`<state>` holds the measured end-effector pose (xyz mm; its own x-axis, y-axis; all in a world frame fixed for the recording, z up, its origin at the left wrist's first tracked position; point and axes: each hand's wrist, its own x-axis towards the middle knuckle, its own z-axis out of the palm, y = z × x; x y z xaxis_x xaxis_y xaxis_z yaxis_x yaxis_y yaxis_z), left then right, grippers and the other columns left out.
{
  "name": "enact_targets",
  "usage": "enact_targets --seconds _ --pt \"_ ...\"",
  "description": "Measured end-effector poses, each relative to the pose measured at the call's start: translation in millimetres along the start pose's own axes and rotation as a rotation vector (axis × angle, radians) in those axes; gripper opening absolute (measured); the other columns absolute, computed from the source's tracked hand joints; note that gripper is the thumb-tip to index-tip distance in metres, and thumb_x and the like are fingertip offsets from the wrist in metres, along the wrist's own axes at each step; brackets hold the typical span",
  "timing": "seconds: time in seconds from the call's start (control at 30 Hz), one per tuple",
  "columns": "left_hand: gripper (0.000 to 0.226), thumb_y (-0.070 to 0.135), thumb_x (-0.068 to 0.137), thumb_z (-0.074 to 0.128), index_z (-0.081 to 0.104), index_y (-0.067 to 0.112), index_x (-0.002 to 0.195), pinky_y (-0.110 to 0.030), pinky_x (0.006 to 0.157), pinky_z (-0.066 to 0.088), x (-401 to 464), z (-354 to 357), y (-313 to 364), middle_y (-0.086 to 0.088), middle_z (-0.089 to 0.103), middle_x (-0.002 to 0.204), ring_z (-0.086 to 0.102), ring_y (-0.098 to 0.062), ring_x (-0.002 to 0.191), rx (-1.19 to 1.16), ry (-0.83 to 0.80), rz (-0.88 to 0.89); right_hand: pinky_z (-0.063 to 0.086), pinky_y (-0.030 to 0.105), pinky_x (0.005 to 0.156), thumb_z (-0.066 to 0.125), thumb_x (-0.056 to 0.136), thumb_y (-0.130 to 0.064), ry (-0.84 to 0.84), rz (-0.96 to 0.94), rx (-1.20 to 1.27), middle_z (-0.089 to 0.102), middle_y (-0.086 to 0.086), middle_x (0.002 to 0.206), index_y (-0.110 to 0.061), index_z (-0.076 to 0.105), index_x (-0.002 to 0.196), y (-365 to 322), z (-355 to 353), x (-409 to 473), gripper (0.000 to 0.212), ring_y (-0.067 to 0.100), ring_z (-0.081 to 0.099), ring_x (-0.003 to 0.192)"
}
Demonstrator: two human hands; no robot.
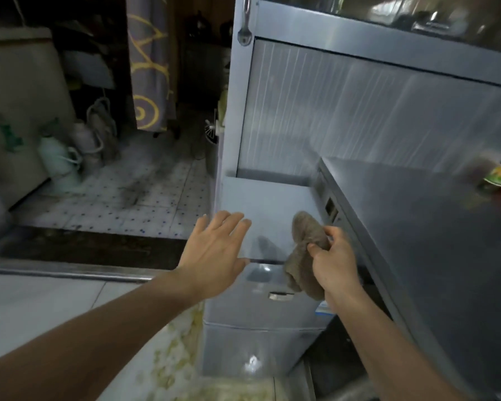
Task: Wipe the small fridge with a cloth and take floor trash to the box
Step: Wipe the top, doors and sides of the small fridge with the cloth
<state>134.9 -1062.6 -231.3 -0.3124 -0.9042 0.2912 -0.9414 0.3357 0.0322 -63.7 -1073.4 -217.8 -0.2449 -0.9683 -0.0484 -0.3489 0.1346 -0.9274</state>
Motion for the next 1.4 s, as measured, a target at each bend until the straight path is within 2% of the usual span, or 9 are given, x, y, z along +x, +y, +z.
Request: enact_targets --seconds 0.27,0.43,0.53,0.73,0.93,1.1,1.27,1.4 --pt "0.065 0.044 0.087 0.051 0.026 0.023 0.143 -0.035 0.109 0.021 -9.9 -101.5 -2.4 0.005 0.028 0.149 0.022 -0.016 0.136 -0.155 -0.169 -0.204 0.040 0.035 0.077 0.050 0.095 -0.025 -0.110 0.100 -0.105 0.049 -0.014 0.083 -0.031 0.047 0.104 -89.9 -28.9 -18.8 0.011 0.008 0.048 0.077" --pt "0.060 0.042 0.084 0.056 0.034 0.024 0.137 -0.035 0.103 0.027 -25.0 -149.2 -12.4 0.005 0.039 0.143 0.031 -0.017 0.130 -0.186 -0.153 -0.258 0.041 0.034 0.076 0.052 0.094 -0.019 -0.150 0.129 -0.084 0.055 -0.006 0.092 -0.028 0.051 0.105 -128.0 -29.3 -34.7 0.014 0.014 0.053 0.083" --pt "0.061 0.042 0.084 0.057 0.033 0.025 0.138 -0.036 0.104 0.027 -32.4 -163.3 -28.2 0.005 0.041 0.141 0.033 -0.017 0.129 -0.201 -0.158 -0.250 0.043 0.036 0.078 0.054 0.094 -0.020 -0.153 0.144 -0.081 0.058 -0.002 0.098 -0.026 0.054 0.107 -142.4 -12.4 -48.8 0.015 0.019 0.055 0.090" --pt "0.057 0.041 0.087 0.053 0.033 0.024 0.138 -0.036 0.104 0.026 -39.8 -182.6 -95.9 0.004 0.040 0.141 0.032 -0.018 0.129 -0.220 -0.175 -0.122 0.039 0.031 0.077 0.052 0.094 -0.013 -0.045 0.150 -0.093 0.058 0.000 0.093 -0.022 0.056 0.102 -172.6 46.8 -70.8 0.013 0.014 0.052 0.080" --pt "0.060 0.044 0.088 0.050 0.030 0.023 0.140 -0.038 0.105 0.028 -60.7 -197.4 -194.9 0.003 0.040 0.142 0.031 -0.019 0.130 -0.250 -0.261 0.011 0.038 0.029 0.077 0.053 0.092 -0.007 0.160 0.174 -0.145 0.059 0.007 0.097 -0.013 0.058 0.104 -208.1 127.9 -98.7 0.015 0.019 0.051 0.087" --pt "0.061 0.043 0.089 0.051 0.030 0.022 0.141 -0.035 0.105 0.028 -76.4 -209.7 -266.4 0.002 0.040 0.143 0.029 -0.018 0.132 -0.295 -0.279 0.037 0.042 0.037 0.094 0.054 0.089 -0.004 0.253 0.213 -0.194 0.064 0.012 0.108 -0.007 0.060 0.113 -229.2 179.9 -118.5 0.024 0.029 0.057 0.102" --pt "0.056 0.043 0.090 0.050 0.032 0.022 0.139 -0.037 0.103 0.032 -59.1 -210.9 -308.8 0.001 0.042 0.140 0.032 -0.020 0.130 -0.308 -0.292 0.085 0.041 0.033 0.089 0.057 0.088 -0.004 0.327 0.258 -0.200 0.065 0.014 0.109 -0.007 0.061 0.112 -235.1 209.4 -114.9 0.025 0.031 0.057 0.104" --pt "0.058 0.041 0.091 0.051 0.031 0.020 0.141 -0.037 0.104 0.032 -33.5 -201.0 -324.7 -0.001 0.041 0.142 0.032 -0.020 0.131 -0.335 -0.309 0.146 0.044 0.038 0.092 0.057 0.088 -0.005 0.383 0.309 -0.194 0.065 0.015 0.111 -0.007 0.061 0.114 -228.8 227.8 -95.6 0.026 0.034 0.057 0.106"
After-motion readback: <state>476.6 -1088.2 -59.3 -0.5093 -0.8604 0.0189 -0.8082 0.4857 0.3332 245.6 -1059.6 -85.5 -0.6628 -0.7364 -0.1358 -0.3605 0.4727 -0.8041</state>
